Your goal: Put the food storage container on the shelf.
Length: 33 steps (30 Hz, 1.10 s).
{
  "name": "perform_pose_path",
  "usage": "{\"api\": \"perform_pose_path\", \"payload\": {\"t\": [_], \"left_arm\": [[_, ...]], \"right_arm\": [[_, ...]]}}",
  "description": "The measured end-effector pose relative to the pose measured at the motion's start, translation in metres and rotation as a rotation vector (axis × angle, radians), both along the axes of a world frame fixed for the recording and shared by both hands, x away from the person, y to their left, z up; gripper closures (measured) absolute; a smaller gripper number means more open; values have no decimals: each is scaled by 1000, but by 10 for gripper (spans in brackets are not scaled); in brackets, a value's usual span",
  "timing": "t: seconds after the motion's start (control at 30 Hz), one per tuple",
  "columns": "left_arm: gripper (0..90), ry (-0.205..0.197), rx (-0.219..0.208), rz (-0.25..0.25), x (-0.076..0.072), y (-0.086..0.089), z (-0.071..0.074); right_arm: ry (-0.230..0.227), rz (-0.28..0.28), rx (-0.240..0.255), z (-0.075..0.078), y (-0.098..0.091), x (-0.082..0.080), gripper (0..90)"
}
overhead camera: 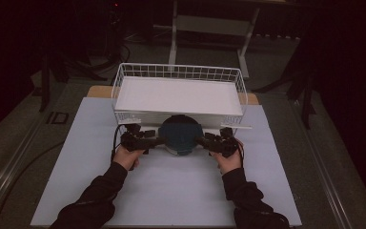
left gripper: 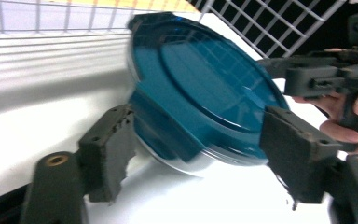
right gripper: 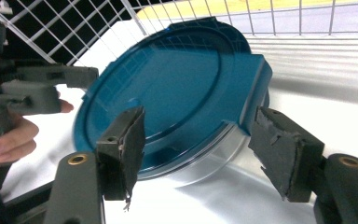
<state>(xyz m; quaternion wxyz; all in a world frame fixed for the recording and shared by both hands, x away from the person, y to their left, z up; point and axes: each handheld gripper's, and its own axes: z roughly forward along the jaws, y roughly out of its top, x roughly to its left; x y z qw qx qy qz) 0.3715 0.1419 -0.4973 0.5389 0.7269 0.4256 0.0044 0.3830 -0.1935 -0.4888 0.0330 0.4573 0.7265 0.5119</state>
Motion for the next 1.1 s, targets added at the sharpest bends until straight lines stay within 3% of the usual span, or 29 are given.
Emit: {"api": "perform_pose_path", "payload": {"t": [0.17,0.37,0.47,0.53,0.73,0.97,1.1], "left_arm": [[5,-28,20,-73,-17,-2,10],[0,-90,65,-76,-43,-3,24],[0,-95,57,-93,-53,-2,27],[0,-100,44,-92,-58,-1,28],[0,-149,71,-71,-73,4,29],[0,-160,92,-69,-83,6,19],[0,-168,87,-60,-85,8,20]], "right_arm": [[-8,13,-5,8,0,-12,325],[-25,44,-16,16,4,-32,407],[-37,54,-53,18,8,-42,494],[-20,64,-48,15,11,-46,548],[13,103,-85,1,22,-57,881],[23,161,-137,-10,37,-58,899],[20,160,-160,-13,44,-53,899]]}}
